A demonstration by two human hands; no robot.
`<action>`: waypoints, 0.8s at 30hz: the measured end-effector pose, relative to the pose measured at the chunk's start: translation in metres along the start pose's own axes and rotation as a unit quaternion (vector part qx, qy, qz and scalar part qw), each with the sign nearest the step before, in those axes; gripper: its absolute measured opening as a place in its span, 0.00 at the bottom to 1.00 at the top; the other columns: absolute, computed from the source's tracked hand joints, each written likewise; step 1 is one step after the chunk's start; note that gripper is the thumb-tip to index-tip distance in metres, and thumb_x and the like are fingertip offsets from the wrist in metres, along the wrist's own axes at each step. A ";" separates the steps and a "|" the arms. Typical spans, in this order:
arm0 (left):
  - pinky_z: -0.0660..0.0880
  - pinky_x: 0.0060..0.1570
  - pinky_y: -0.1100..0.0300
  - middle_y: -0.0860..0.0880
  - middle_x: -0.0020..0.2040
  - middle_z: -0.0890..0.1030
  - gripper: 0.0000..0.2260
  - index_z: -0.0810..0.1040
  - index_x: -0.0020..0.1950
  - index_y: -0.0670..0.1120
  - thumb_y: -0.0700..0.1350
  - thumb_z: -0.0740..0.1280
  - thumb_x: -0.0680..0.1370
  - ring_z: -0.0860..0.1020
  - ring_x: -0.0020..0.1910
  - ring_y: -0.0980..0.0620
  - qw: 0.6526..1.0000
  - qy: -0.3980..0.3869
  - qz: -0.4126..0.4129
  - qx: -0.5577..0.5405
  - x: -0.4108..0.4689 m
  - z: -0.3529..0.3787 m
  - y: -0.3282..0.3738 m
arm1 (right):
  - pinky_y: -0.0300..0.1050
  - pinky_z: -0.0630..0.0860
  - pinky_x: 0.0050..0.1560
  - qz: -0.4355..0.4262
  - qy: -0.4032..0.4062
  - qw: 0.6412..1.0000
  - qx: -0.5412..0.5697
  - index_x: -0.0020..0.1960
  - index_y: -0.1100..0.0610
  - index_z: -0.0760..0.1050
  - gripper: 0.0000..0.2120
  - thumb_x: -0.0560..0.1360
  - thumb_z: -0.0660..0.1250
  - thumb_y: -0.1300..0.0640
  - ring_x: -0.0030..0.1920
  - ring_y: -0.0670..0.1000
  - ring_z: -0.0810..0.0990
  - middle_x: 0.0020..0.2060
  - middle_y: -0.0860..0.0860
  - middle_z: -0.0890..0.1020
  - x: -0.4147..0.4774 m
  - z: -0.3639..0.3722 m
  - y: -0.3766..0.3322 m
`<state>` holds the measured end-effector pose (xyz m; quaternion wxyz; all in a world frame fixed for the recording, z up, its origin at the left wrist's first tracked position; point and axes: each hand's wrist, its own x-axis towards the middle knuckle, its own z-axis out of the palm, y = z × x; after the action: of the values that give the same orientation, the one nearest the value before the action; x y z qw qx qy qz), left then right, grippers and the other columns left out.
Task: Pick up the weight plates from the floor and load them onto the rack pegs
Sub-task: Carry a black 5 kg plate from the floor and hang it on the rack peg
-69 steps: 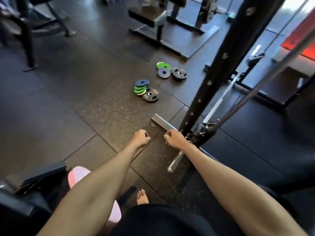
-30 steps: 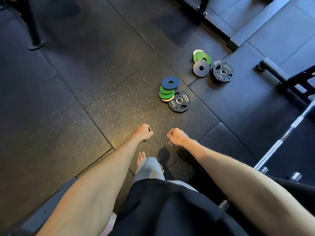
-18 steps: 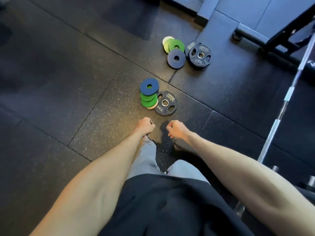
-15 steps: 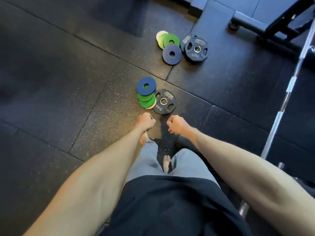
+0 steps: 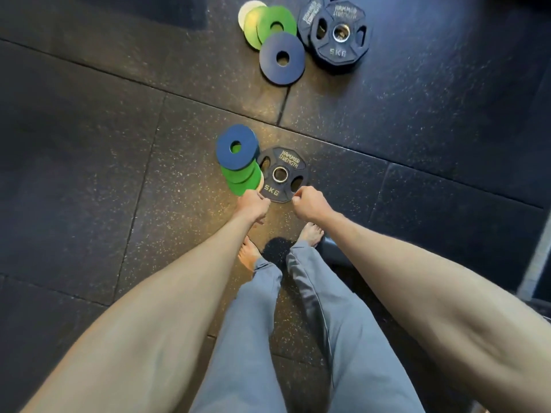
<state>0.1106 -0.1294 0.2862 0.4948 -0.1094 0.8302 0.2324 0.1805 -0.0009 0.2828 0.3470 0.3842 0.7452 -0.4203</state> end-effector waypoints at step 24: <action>0.74 0.62 0.41 0.33 0.66 0.74 0.20 0.60 0.74 0.40 0.48 0.52 0.84 0.78 0.60 0.36 0.890 0.023 -0.297 -0.344 0.342 0.201 -0.064 | 0.54 0.72 0.62 0.194 0.132 0.965 0.120 0.76 0.62 0.49 0.33 0.80 0.62 0.52 0.65 0.61 0.75 0.65 0.59 0.77 0.354 0.137 0.143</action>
<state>0.1251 -0.0696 -0.1111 0.4531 -0.5197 0.6379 0.3432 0.1670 0.0267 -0.1215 0.2713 0.6124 0.6398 -0.3769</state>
